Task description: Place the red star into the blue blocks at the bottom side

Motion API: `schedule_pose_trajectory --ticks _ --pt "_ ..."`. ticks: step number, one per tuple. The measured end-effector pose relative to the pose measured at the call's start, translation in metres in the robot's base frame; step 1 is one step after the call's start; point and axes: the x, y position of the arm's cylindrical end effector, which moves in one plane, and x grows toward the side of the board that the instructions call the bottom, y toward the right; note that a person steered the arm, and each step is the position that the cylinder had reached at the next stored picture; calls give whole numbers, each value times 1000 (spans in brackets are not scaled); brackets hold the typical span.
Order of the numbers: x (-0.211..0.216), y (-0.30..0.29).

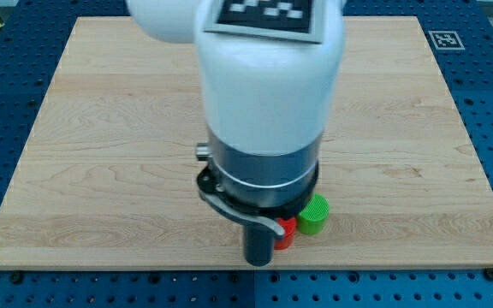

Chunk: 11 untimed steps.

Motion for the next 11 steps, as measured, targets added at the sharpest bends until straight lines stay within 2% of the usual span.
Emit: schedule_pose_trajectory --ticks 2,5,9,11 --pt "-4 17" --pt "-65 19" --pt "-123 34" --pt "-180 39"
